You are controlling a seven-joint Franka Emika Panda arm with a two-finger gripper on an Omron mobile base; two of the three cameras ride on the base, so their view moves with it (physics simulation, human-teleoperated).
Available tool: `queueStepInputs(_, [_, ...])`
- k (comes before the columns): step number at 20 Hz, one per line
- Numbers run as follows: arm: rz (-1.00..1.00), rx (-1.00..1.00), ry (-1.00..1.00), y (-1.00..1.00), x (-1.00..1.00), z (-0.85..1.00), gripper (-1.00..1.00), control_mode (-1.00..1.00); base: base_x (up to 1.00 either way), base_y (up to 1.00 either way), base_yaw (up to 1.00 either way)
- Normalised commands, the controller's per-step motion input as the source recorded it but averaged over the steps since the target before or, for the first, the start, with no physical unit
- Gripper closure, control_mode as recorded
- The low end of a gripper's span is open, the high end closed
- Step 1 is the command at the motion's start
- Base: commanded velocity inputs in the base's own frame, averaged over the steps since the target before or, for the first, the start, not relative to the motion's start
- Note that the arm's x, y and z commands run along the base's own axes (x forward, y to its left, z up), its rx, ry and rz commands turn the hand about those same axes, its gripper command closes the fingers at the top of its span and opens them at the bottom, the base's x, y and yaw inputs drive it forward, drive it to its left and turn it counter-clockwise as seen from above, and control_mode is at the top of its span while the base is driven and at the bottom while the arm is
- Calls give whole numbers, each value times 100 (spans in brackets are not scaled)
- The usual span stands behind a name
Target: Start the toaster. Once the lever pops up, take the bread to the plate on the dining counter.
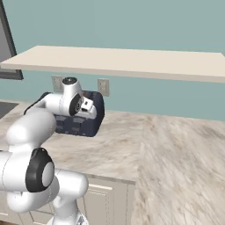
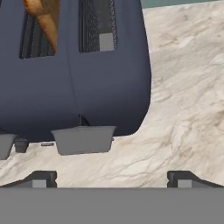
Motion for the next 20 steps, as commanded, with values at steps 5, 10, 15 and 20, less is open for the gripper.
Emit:
queueStepInputs(5, [0,0,-1,0,16,-21,-100,-100,0,0,0])
queueStepInputs(10, [0,0,-1,-5,16,-19,-100,-100,0,0,0])
queueStepInputs(15, [0,0,0,-11,15,-18,-100,-100,0,0,0])
queueStepInputs(20, [0,0,0,-11,14,-20,-100,-100,0,0,0])
